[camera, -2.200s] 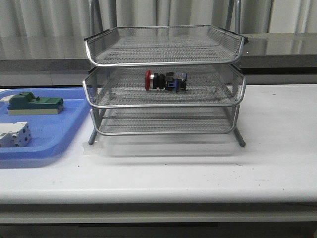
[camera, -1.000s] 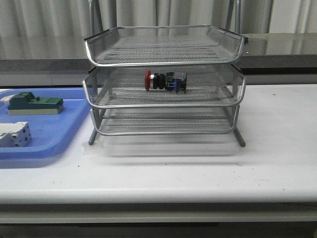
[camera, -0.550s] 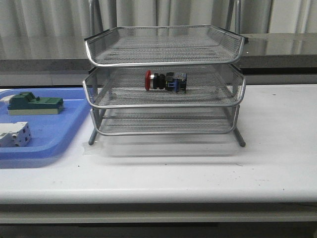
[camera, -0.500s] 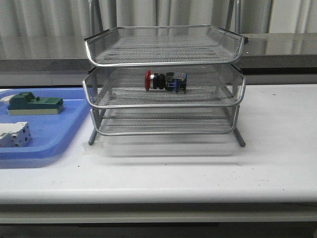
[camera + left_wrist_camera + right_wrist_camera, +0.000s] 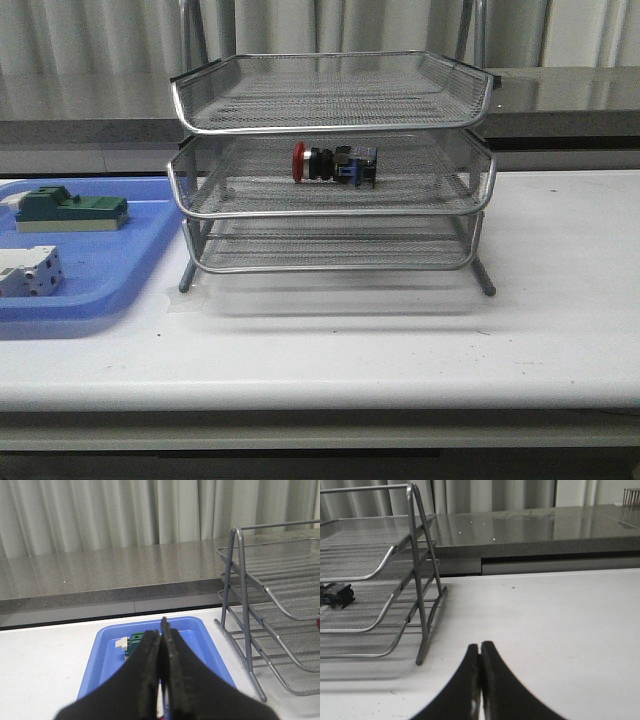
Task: Place button on rack with both arms
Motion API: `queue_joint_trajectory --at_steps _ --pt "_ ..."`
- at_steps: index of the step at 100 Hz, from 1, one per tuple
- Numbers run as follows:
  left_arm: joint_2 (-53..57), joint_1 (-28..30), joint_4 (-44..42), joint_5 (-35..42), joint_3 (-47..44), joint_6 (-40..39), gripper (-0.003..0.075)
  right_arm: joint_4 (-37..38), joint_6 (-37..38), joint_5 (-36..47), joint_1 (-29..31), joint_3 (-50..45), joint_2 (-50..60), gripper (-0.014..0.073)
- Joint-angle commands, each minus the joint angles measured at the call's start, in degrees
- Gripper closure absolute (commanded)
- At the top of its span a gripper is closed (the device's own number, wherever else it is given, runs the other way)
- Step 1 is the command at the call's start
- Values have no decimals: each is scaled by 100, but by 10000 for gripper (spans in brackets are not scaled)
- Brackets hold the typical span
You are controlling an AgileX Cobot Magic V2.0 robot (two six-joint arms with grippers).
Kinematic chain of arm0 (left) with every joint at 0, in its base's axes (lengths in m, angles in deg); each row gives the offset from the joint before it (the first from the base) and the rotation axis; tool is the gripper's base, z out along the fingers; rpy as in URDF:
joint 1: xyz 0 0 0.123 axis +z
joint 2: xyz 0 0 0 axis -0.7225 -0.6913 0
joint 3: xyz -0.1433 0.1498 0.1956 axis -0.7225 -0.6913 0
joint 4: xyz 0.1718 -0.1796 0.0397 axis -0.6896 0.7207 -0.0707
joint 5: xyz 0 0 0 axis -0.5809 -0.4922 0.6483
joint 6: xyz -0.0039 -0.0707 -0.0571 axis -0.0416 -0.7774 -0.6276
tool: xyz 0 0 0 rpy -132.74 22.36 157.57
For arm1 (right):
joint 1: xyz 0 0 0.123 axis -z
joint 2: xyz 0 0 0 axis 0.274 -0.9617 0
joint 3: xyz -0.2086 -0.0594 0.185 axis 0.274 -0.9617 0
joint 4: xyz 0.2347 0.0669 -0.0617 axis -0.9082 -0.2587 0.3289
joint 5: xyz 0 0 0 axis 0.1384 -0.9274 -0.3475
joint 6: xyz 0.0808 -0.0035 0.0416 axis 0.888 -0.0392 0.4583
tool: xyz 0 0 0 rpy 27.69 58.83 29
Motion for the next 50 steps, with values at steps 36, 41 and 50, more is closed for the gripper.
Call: queue_joint_trajectory --at_steps 36,41,50 --pt "-45 13 75 394 155 -67 740 88 97 776 -6 -137 130 654" --pt "-45 13 75 394 155 -67 740 88 97 776 -6 -137 130 654" --pt "-45 13 75 394 155 -67 740 88 97 776 1 -138 130 654"
